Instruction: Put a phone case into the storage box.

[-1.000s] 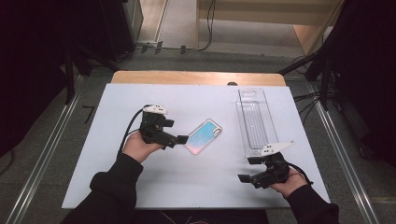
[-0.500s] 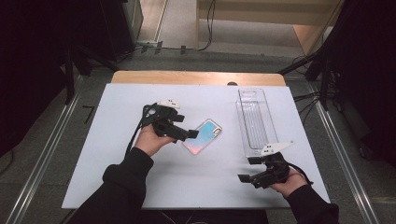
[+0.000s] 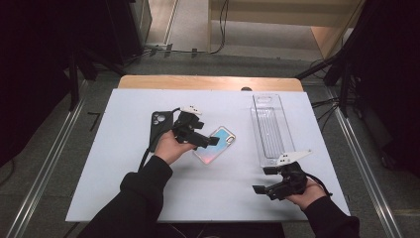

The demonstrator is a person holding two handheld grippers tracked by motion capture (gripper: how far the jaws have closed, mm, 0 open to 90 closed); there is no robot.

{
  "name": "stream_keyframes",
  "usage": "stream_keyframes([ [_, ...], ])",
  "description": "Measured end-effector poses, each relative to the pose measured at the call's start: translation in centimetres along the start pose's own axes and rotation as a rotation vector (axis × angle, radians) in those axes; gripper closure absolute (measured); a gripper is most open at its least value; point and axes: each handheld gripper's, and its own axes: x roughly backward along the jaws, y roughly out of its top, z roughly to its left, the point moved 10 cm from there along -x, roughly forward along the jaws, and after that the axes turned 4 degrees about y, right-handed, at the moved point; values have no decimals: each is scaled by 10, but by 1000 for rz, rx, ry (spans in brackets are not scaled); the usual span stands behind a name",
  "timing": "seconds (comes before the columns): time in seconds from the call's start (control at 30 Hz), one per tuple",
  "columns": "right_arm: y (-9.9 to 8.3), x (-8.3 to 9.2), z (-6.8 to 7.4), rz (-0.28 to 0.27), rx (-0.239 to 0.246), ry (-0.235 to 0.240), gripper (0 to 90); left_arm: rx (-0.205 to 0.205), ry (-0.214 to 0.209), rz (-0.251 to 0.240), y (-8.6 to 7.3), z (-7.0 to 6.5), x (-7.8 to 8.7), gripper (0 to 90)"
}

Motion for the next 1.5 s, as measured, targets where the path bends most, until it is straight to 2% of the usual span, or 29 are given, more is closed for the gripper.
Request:
stream_keyframes([
  [0.17,0,0,0,2,-3,-3,135,14,17,8,-2,2,-8,39],
  [0.3,0,0,0,2,-4,-3,135,16,13,16,-4,1,-12,38],
  [0.4,-1,0,0,2,-4,-3,136,-12,34,29,-7,0,-16,38],
  [0.63,-1,0,0,4,-8,-5,135,-17,36,59,-13,-2,-24,38],
  [0.97,-1,0,0,3,-3,-3,135,-13,60,69,-19,1,-30,38],
  [1.5,-2,0,0,8,-8,-9,135,-43,104,151,-36,5,-46,34],
])
